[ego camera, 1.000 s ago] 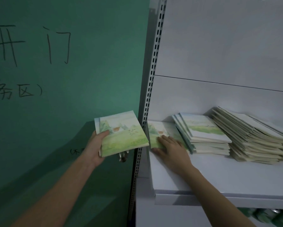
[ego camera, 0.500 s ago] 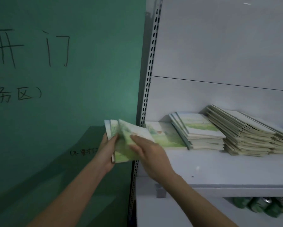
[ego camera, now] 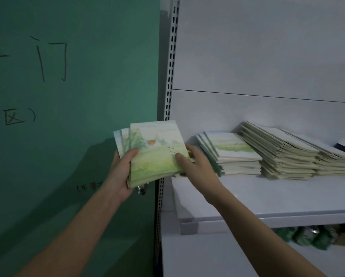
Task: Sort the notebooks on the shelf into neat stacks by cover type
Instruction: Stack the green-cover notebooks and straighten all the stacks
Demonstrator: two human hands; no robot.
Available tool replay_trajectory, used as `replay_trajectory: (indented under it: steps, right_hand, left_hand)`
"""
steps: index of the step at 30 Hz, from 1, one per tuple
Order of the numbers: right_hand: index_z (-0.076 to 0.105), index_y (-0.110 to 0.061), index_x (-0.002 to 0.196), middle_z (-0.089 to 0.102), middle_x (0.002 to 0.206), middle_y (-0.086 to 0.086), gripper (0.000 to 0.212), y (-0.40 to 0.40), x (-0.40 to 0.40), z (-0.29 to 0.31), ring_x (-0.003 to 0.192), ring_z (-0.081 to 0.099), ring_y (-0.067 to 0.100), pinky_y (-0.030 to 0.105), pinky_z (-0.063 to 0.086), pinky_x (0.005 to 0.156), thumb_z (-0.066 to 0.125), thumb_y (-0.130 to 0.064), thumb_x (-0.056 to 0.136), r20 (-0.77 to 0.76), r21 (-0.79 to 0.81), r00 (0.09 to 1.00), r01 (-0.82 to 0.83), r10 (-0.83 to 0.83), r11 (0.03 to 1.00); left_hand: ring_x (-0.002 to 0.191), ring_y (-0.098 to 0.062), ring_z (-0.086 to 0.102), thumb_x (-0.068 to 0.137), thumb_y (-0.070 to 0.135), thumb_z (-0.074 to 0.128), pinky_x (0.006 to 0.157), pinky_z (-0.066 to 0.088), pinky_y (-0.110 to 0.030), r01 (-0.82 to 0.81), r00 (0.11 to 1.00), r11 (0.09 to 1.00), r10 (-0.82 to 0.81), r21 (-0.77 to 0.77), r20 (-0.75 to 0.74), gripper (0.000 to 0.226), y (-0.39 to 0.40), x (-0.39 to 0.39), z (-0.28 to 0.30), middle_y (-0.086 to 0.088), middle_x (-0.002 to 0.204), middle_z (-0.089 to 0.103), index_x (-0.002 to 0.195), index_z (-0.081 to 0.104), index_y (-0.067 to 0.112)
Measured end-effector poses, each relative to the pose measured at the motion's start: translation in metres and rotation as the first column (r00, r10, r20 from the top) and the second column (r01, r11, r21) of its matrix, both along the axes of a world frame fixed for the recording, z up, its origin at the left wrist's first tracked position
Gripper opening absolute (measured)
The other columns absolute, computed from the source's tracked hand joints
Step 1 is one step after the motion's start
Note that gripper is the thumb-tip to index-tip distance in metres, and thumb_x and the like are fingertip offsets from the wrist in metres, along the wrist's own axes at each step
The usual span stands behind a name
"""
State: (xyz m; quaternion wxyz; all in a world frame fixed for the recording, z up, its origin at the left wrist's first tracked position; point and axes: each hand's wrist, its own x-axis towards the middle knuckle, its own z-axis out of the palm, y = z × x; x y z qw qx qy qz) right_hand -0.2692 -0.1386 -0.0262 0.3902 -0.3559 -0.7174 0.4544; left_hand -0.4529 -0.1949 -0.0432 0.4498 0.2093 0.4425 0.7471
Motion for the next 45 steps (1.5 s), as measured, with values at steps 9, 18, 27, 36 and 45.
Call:
replay_trajectory:
  steps: [9,18,27,36,45]
  right_hand:
    - [0.061,-0.008,0.116,0.070,0.103,0.008,0.021,0.060,0.077,0.026,0.080,0.071,0.017,0.029,0.058,0.067,0.052,-0.007,0.097,-0.161,-0.194,0.986,0.007,-0.039,0.981]
    - [0.059,-0.006,0.099,0.061,0.087,0.004,0.017,0.166,0.148,0.040,0.083,0.058,0.023,0.024,0.044,0.060,0.050,-0.020,0.095,0.392,0.195,0.881,0.204,-0.267,0.959]
    - [0.028,0.008,0.138,0.044,0.137,0.029,0.049,0.203,0.156,0.007,0.116,0.050,0.038,0.031,0.033,0.076,0.032,-0.026,0.103,0.634,0.249,0.749,0.039,-0.193,0.968]
    - [0.054,-0.002,0.101,0.053,0.118,0.020,0.022,0.177,0.145,0.056,0.109,0.049,0.038,0.036,0.038,0.080,0.041,-0.019,0.099,0.591,0.616,0.709,-0.089,-0.385,0.782]
    - [0.058,-0.010,0.128,0.059,0.127,0.010,0.035,0.094,0.058,0.015,0.114,0.054,0.026,0.035,0.042,0.095,0.048,-0.027,0.099,0.492,0.470,0.854,-0.424,0.169,0.774]
  left_hand:
    - [0.081,-0.024,0.070,0.092,0.017,0.060,0.049,0.054,-0.027,0.107,0.991,0.987,-0.117,-0.122,-0.072,0.037,0.069,0.079,0.027,-0.016,0.112,0.070,0.126,0.056,0.005]
    - [0.102,-0.025,0.065,0.088,0.011,0.064,0.084,0.055,-0.038,0.043,0.915,0.969,-0.136,-0.243,-0.379,0.037,0.162,0.154,0.033,-0.010,0.115,0.066,0.124,0.054,0.006]
    - [0.095,-0.021,0.055,0.098,0.025,0.044,0.085,0.041,-0.036,-0.107,0.854,0.931,-0.092,-0.348,-0.511,0.021,0.187,0.195,0.010,-0.004,0.102,0.059,0.110,0.056,0.014]
    - [0.144,-0.020,0.028,0.099,0.046,0.044,0.119,0.019,-0.038,0.028,0.905,0.934,-0.175,-0.357,-0.387,0.061,0.177,0.187,0.017,0.003,0.156,0.028,0.152,0.029,0.019]
    - [0.134,-0.013,0.040,0.104,0.029,0.040,0.111,0.028,-0.030,-0.322,0.765,0.912,0.091,-0.255,-0.638,0.042,0.102,0.085,-0.007,0.010,0.142,0.043,0.143,0.045,0.015]
